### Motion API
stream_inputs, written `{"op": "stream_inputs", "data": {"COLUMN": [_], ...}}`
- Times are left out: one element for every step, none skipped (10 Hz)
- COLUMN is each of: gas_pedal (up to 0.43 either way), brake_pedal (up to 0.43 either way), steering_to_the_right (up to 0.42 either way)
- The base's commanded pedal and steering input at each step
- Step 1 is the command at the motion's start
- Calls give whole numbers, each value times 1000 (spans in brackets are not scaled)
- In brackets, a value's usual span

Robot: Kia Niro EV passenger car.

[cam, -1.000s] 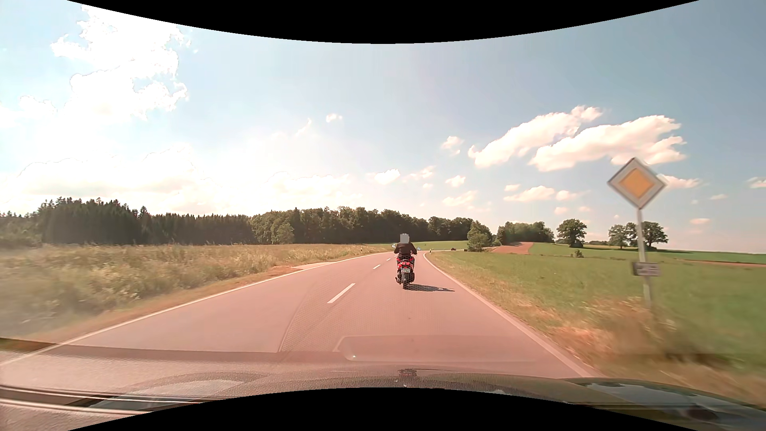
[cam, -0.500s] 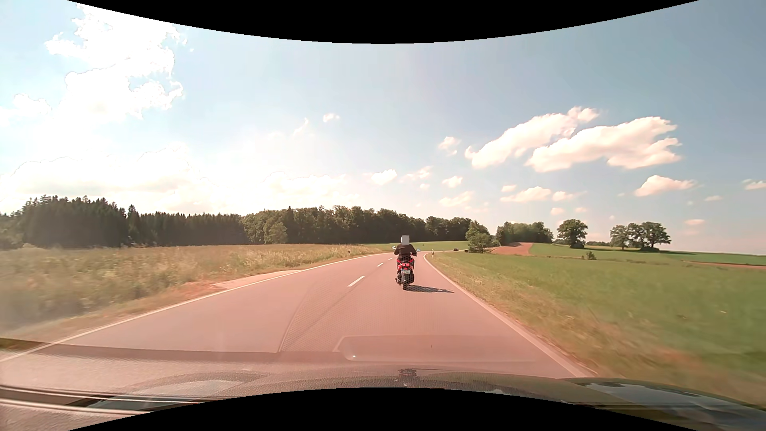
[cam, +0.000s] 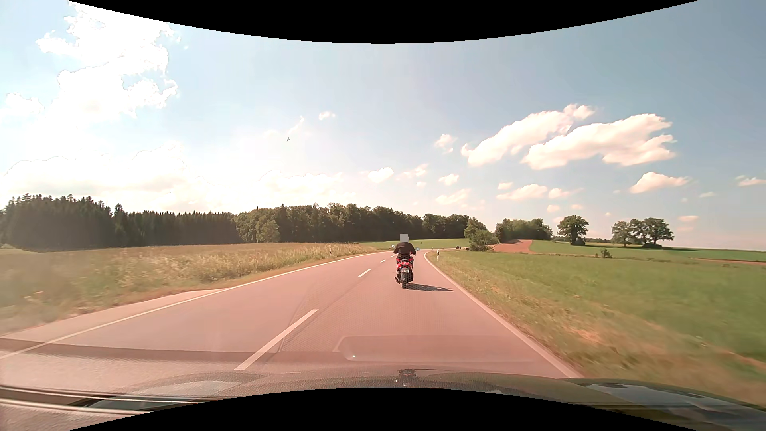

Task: Follow the waypoints while adhering to traffic rules and regulations

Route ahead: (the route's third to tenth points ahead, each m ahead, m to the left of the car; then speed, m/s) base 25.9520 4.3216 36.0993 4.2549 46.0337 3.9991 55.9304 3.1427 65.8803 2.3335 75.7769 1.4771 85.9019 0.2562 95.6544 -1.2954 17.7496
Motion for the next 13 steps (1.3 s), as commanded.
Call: {"op": "stream_inputs", "data": {"gas_pedal": [280, 260, 248, 240, 228, 220, 220, 220, 220, 220, 220, 220, 220], "brake_pedal": [6, 6, 6, 6, 6, 6, 6, 6, 6, 6, 6, 6, 6], "steering_to_the_right": [3, 3, 3, 3, 3, 4, 6, 6, 6, 6, 6, 6, 6]}}
